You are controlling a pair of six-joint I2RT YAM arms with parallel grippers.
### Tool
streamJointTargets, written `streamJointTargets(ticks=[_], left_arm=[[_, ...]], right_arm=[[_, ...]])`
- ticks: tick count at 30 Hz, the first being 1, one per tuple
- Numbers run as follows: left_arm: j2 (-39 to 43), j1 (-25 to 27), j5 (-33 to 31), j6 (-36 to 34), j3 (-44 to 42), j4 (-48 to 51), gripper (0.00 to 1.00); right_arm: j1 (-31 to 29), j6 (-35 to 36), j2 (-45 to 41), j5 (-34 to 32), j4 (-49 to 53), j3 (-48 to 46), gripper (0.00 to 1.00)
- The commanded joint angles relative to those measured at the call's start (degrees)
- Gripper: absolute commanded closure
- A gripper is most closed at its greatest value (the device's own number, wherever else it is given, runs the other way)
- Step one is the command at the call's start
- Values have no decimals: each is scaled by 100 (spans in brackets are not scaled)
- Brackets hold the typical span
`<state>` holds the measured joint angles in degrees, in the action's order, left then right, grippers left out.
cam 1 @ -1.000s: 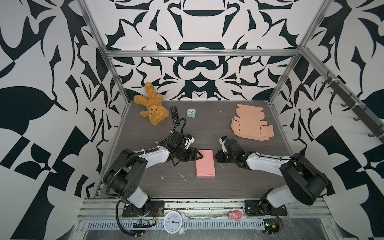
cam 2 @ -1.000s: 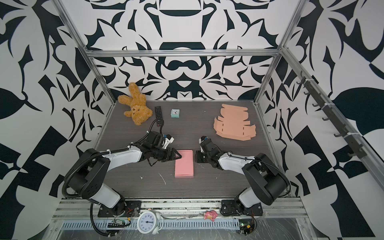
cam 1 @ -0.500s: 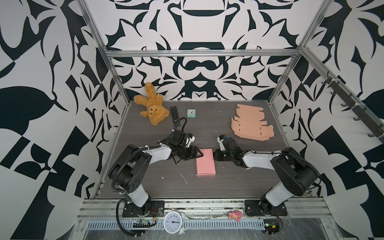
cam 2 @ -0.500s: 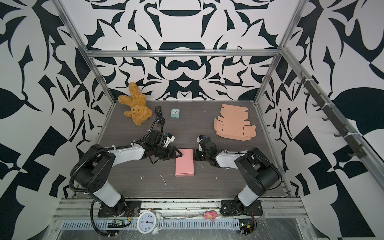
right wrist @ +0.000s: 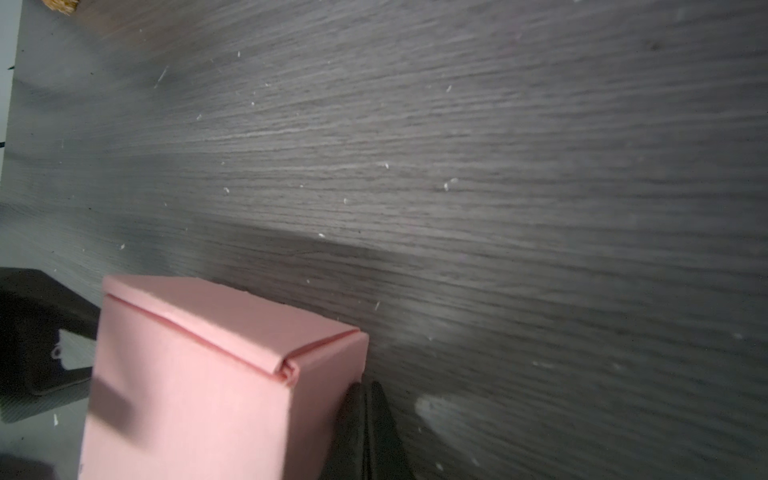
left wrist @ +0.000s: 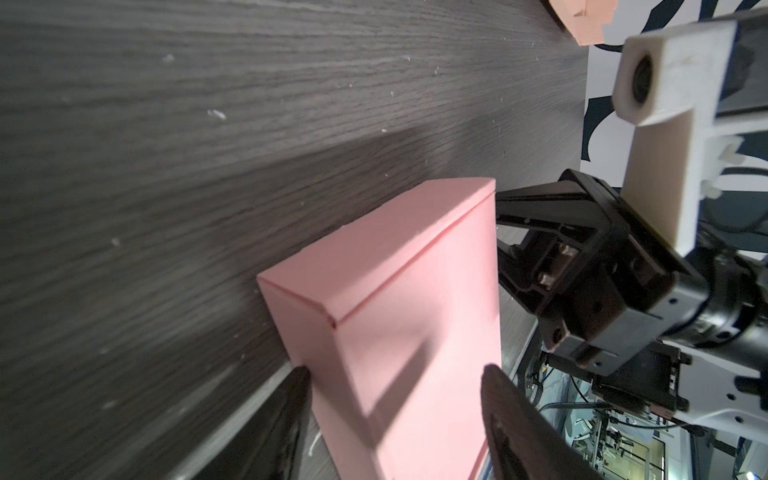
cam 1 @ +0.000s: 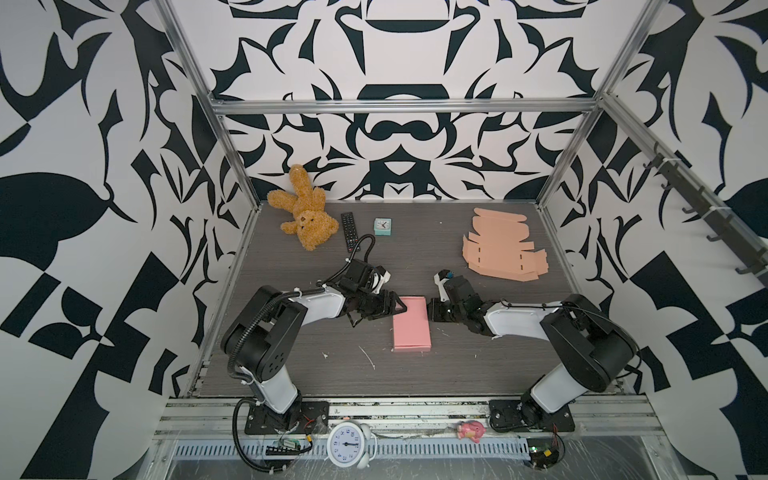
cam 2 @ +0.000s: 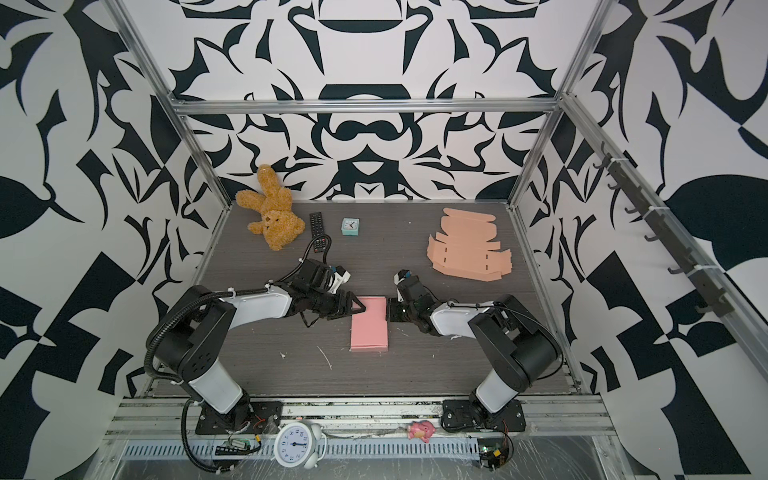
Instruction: Fold the paper box
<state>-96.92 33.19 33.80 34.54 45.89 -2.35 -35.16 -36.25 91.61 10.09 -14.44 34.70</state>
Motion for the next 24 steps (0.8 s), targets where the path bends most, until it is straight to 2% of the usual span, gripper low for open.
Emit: streamJointTargets(ticks=[1, 6, 8, 10, 17, 24], left_arm=[[40, 50, 201, 26, 39, -222, 31], [275, -88, 49, 42, -226, -58, 17], [412, -124, 10, 61, -366, -25, 16], [596, -119, -19, 70, -486, 57, 10], [1192, 32, 4, 300, -1055, 41, 10], [1899, 504, -267, 567, -1596, 42, 11]], right_arm=[[-82, -23, -254, 145, -77, -68, 92], [-27, -65, -496, 24, 2, -356, 89], [-28, -100, -625, -47, 17, -485, 87], [-28, -143, -774, -95, 72, -606, 86], [-126, -295, -1366, -214, 338, -956, 88], [-677, -381, -2132, -731, 1202, -1197, 89]])
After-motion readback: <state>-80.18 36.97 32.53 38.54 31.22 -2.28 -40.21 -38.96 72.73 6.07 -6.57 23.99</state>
